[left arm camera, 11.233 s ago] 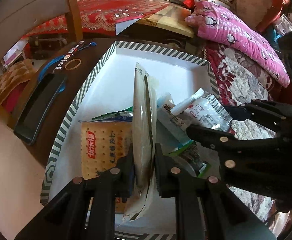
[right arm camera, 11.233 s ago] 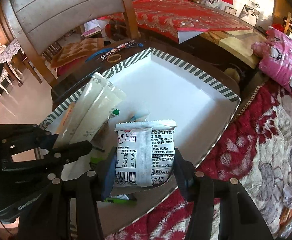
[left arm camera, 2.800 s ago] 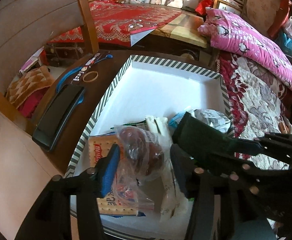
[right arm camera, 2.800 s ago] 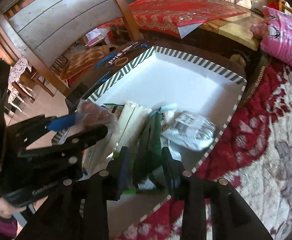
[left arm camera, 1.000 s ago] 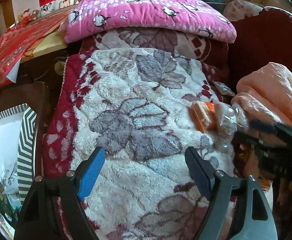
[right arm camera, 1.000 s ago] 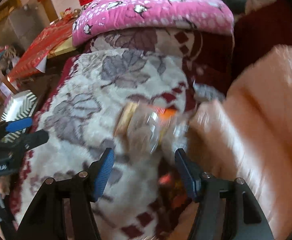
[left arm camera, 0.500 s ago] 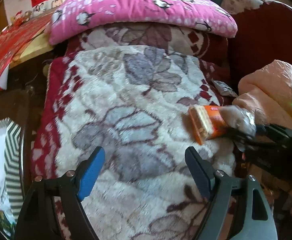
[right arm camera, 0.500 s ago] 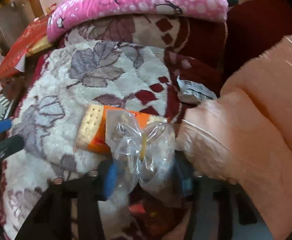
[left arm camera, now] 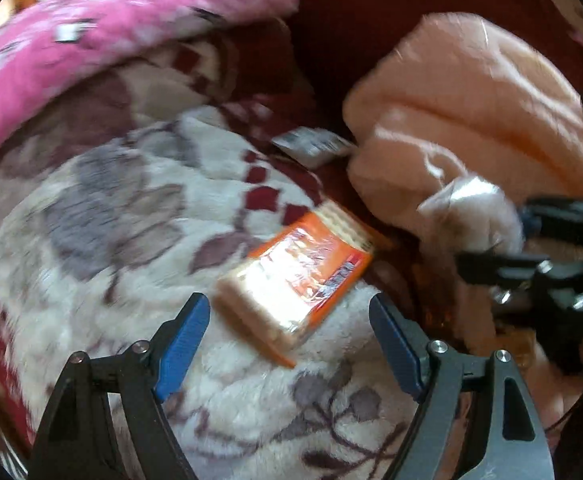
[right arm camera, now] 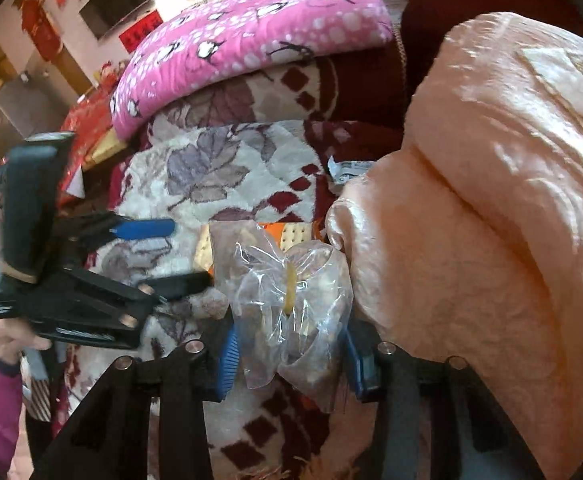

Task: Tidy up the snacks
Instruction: 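Grasp the orange cracker packet with the left tool while the right tool grasps the clear bag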

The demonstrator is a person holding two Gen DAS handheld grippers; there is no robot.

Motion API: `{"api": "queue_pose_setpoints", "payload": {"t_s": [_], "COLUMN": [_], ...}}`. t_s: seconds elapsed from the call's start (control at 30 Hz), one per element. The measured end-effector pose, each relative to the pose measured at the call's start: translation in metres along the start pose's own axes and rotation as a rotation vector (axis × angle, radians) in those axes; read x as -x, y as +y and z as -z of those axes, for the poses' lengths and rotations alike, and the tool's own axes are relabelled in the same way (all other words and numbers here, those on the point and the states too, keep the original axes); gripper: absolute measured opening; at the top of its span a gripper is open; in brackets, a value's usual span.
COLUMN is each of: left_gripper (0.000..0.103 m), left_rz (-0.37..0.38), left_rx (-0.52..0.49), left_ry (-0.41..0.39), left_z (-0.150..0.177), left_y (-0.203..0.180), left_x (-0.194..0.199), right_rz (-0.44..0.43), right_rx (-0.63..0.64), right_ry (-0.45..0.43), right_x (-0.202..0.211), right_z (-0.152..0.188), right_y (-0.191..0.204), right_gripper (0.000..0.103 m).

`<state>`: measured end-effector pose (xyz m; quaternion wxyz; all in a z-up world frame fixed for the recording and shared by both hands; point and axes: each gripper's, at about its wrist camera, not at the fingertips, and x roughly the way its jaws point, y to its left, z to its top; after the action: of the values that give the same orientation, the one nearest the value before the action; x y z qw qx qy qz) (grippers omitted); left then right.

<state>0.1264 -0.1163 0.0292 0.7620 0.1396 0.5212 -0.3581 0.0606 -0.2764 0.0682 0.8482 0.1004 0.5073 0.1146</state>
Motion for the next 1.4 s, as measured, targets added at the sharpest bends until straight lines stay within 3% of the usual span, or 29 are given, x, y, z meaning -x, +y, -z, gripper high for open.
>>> {"api": "queue_pose_setpoints", "payload": {"t_s": [0.13,0.27,0.4,0.63,0.83,0.97,1.07,1.13,1.27,1.4], "left_gripper": [0.082,0.086,0.086,0.086,0.089,0.089,0.089,0.089,0.089,0.089], "left_rz": [-0.012,-0.038,-0.065,-0.097,-0.069,-0.04,0.093,0.149,0.064,0.059], "left_rx": [-0.155,-0.211,-0.231,-0.388,-0.373,-0.358,-0.318,-0.355,-0.435,-0.434], "left_ry": [0.064,0.102,0.111,0.105,0.094,0.133,0.149,0.158,0.107,0.093], "left_z": [-0.012,-0.022,-0.033,-0.04,-0.046,-0.037,-0.029,-0.02,-0.019,-0.038], "left_y": [-0.015,-0.022,-0.025,-0.038,-0.036,-0.03,-0.022,-0.025,-0.025,-0.021], "left_x": [-0.025,-0.047,-0.057,-0.061,-0.063,-0.062,-0.045,-0.034,-0.021,-0.03], "right_rz": [-0.013,-0.032,-0.033,-0.047,-0.05,-0.057,-0.062,-0.061,-0.061,-0.065], "right_rx": [-0.026,-0.053,-0.054,-0.078,-0.089,-0.099,-0.109,-0.109,-0.11,-0.115], "right_ry": [-0.004,-0.009,-0.007,-0.016,-0.01,-0.015,-0.017,-0.016,-0.017,-0.014], "right_x": [0.002,0.002,0.001,0.003,0.001,0.002,0.002,0.002,0.002,0.002], "right_z": [-0.001,-0.003,-0.003,-0.005,-0.004,-0.005,-0.005,-0.005,-0.005,-0.005], "right_y": [-0.008,-0.014,-0.014,-0.021,-0.025,-0.027,-0.029,-0.029,-0.029,-0.03], "right_gripper": [0.046,0.046,0.046,0.046,0.046,0.046,0.046,0.046,0.046,0.046]}}
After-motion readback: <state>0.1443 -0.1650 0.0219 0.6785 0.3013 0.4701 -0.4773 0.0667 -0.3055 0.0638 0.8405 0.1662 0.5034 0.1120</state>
